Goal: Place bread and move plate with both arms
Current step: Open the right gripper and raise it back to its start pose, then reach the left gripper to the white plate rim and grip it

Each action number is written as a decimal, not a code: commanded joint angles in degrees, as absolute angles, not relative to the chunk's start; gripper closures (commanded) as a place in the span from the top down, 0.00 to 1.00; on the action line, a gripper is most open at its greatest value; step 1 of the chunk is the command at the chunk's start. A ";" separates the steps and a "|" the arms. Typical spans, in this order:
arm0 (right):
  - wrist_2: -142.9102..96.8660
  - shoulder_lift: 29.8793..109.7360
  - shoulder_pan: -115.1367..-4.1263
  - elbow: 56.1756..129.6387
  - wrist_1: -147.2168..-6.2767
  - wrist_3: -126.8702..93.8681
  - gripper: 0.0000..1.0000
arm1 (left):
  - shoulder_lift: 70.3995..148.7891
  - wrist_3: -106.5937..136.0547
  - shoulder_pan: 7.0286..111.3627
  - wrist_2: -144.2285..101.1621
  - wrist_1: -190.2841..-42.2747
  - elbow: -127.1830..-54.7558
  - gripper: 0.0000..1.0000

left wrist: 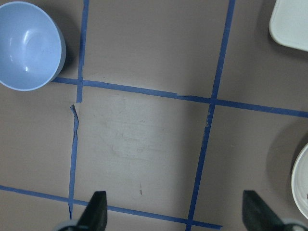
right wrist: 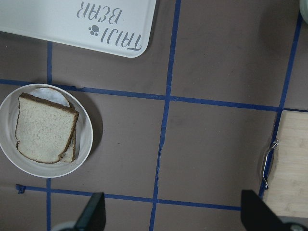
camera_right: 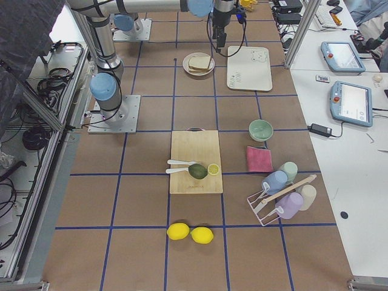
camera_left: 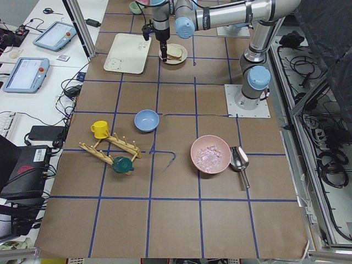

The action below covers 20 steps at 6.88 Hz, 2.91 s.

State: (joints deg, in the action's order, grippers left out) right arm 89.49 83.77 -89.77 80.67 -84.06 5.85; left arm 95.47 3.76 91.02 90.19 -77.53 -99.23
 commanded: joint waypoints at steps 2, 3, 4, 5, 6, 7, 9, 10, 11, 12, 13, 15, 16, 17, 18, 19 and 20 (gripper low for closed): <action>89.21 84.55 -90.78 81.12 -86.57 -0.22 1.00 | 99.31 0.62 96.59 86.42 -64.19 -106.59 1.00; 89.56 84.20 -90.79 81.56 -86.66 -1.05 1.00 | 100.19 0.18 97.03 82.39 -61.72 -108.53 1.00; 89.39 84.37 -90.70 81.48 -87.10 -1.40 1.00 | 101.85 0.18 97.38 82.18 -57.61 -110.63 1.00; 88.95 84.55 -90.70 81.47 -89.10 -1.41 1.00 | 103.52 0.44 97.99 81.83 -52.78 -112.83 1.00; 89.55 84.38 -90.62 81.56 -89.90 -1.41 1.00 | 105.01 0.44 99.65 81.91 -52.04 -113.29 0.83; 89.47 84.29 -90.44 81.56 -90.00 -1.41 1.00 | 106.25 0.53 100.45 82.00 -51.68 -113.12 0.83; 89.74 84.20 -90.26 81.56 -90.09 -1.32 1.00 | 108.53 -0.35 101.33 81.83 -49.58 -113.20 0.83; 90.08 84.11 -89.39 81.56 -90.00 -0.54 1.00 | 109.15 -0.44 101.95 81.83 -48.87 -113.12 0.83; 90.00 84.37 -89.56 81.56 -90.00 -0.70 1.00 | 109.94 -0.70 102.04 81.83 -48.17 -113.20 0.82; 90.00 84.29 -89.39 81.56 -90.00 -0.70 1.00 | 110.56 -0.70 102.04 81.83 -48.16 -113.12 0.75; 90.00 84.46 -89.47 81.56 -89.91 -0.70 1.00 | 111.00 -1.66 102.13 81.39 -48.16 -113.12 0.67; 90.00 84.38 -89.47 81.56 -90.00 -0.70 1.00 | 111.44 -2.73 102.13 80.42 -47.99 -113.03 0.19; 89.91 84.38 -89.47 81.56 -89.91 -0.70 1.00 | 111.53 -2.12 102.04 78.77 -48.08 -112.85 0.00; 89.91 84.29 -89.47 81.56 -90.00 -0.70 1.00 | 111.45 -1.94 102.04 78.58 -48.34 -112.76 0.00; 89.91 84.37 -89.39 81.56 -90.00 -0.70 1.00 | 111.18 -1.41 101.87 78.66 -48.51 -112.68 0.00; 89.91 84.29 -89.47 81.56 -90.00 -0.70 1.00 | 109.62 -1.32 101.52 77.88 -49.39 -111.89 0.00; 89.91 84.20 -89.39 81.56 -90.17 -0.70 1.00 | 108.90 -0.36 101.51 75.87 -53.40 -108.67 0.00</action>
State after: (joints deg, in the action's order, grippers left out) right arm 89.91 84.29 -89.43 81.56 -90.04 -0.70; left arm 110.03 -1.21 101.65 77.71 -49.97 -111.46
